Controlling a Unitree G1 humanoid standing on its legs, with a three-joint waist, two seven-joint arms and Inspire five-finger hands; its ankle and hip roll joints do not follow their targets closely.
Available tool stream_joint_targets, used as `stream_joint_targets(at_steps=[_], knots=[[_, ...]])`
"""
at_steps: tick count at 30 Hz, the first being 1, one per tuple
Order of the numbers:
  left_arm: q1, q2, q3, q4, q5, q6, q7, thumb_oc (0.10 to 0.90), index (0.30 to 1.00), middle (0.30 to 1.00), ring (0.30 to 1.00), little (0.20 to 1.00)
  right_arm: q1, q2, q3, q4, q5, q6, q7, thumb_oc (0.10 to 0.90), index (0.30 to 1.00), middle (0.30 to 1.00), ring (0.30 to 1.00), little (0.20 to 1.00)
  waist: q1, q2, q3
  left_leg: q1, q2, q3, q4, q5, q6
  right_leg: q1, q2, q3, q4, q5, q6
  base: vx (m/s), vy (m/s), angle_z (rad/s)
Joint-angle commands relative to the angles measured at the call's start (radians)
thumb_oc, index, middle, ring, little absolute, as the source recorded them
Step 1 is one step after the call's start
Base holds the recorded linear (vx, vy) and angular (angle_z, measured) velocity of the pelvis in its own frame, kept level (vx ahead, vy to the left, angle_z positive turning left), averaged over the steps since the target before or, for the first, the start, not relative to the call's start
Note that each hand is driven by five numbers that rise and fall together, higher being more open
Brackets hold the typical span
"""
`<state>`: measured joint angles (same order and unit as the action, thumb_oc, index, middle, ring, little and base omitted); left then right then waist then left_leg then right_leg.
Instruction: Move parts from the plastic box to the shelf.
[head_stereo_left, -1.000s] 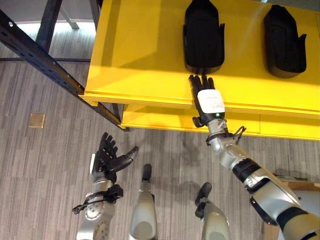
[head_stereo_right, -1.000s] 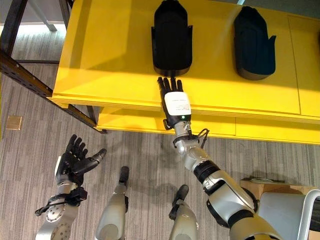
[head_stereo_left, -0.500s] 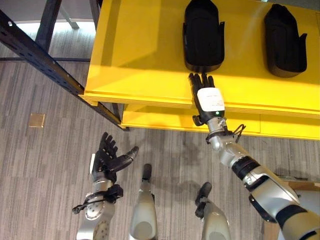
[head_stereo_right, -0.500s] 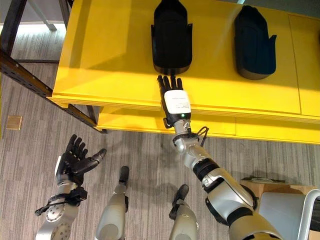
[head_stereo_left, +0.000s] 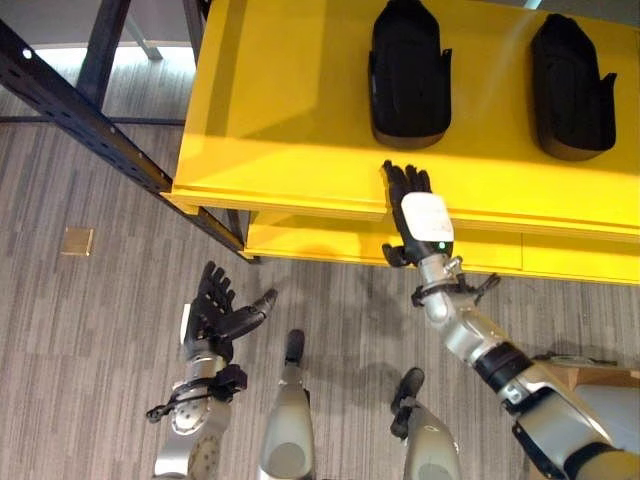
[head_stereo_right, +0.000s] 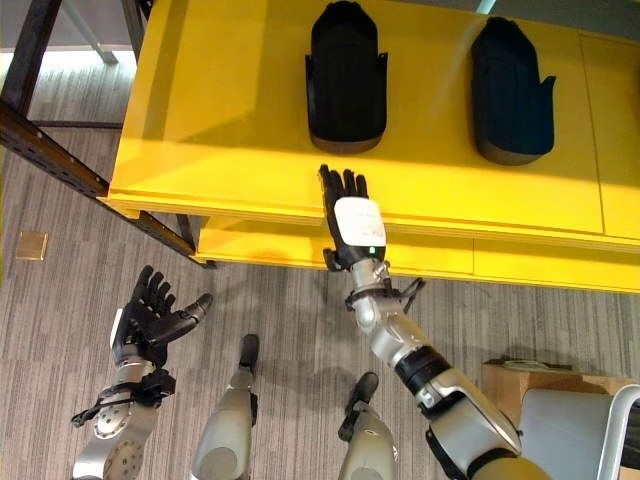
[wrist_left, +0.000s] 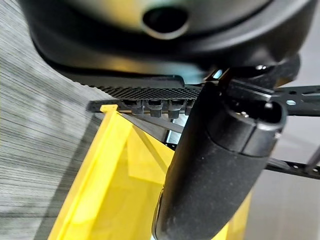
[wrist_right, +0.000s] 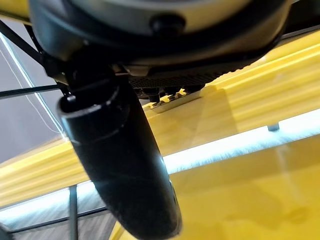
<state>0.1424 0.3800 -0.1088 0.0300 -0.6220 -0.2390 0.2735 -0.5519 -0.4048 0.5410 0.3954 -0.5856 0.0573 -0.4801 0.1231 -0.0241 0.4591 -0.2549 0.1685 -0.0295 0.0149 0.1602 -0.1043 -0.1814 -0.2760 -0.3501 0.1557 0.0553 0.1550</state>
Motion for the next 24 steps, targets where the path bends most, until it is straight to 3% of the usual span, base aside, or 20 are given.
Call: stream_joint_targets(at_steps=[1,6,7,13,18,23,24], knots=[[0.034,0.054,0.072,-0.111,0.043,-0.07,0.002,0.9,1.0,1.0,1.0,1.0,0.058,-0.019,-0.033,-0.121,0.048,-0.083,0.027,0.9,1.0,1.0,1.0,1.0,-0.026,-0.071,-0.06,0.092,0.055,0.011,-0.021,-0.096,-0.004,-0.012,-0.054,0.059,-0.047,0.092,0.045,0.01,0.008,-0.07],[0.063,0.046,0.083,-0.112,0.057,-0.059,-0.011,0.9,1.0,1.0,1.0,1.0,0.179,-0.057,-0.076,-0.287,0.142,-0.148,0.091,0.9,1.0,1.0,1.0,1.0,-0.054,-0.077,-0.096,0.136,0.06,0.032,-0.044,-0.094,-0.008,0.022,-0.044,0.065,-0.075,0.092,0.048,0.03,0.005,-0.13],[0.076,0.047,0.089,-0.11,0.065,-0.053,-0.019,0.9,1.0,1.0,1.0,1.0,0.222,-0.067,-0.103,-0.35,0.215,-0.183,0.112,0.9,1.0,1.0,1.0,1.0,-0.067,-0.078,-0.114,0.154,0.062,0.039,-0.055,-0.09,-0.01,0.035,-0.039,0.064,-0.08,0.09,0.048,0.06,-0.003,-0.09],[0.106,0.036,0.091,-0.099,0.072,-0.038,-0.047,0.9,1.0,1.0,1.0,1.0,0.343,-0.085,-0.193,-0.498,0.425,-0.247,0.173,0.9,1.0,1.0,1.0,1.0,-0.092,-0.064,-0.164,0.21,0.075,0.058,-0.092,-0.077,-0.016,0.073,-0.025,0.063,-0.083,0.068,0.047,0.05,-0.012,-0.13],[0.11,0.018,0.073,-0.065,0.051,-0.031,-0.082,0.9,1.0,1.0,1.0,1.0,0.45,-0.087,-0.271,-0.589,0.633,-0.305,0.234,0.9,1.0,1.0,1.0,1.0,-0.129,-0.027,-0.222,0.243,0.114,0.07,-0.102,-0.058,-0.035,0.093,0.007,0.061,-0.043,0.015,0.029,0.04,-0.053,-0.03],[0.102,0.004,0.057,-0.064,0.048,-0.03,-0.095,0.9,1.0,1.0,1.0,1.0,0.456,-0.101,-0.28,-0.62,0.661,-0.318,0.251,0.9,1.0,1.0,1.0,1.0,-0.149,-0.001,-0.25,0.258,0.158,0.079,-0.098,-0.038,-0.049,0.078,0.048,0.082,0.008,-0.038,0.005,0.01,-0.115,-0.08],[0.08,-0.003,0.043,-0.051,0.045,-0.033,-0.097,0.9,1.0,1.0,1.0,1.0,0.447,-0.104,-0.276,-0.617,0.667,-0.328,0.248,0.9,1.0,1.0,1.0,1.0,-0.155,0.01,-0.25,0.249,0.178,0.084,-0.088,-0.008,-0.059,0.078,0.072,0.086,0.018,-0.065,-0.013,-0.04,-0.146,-0.14]])
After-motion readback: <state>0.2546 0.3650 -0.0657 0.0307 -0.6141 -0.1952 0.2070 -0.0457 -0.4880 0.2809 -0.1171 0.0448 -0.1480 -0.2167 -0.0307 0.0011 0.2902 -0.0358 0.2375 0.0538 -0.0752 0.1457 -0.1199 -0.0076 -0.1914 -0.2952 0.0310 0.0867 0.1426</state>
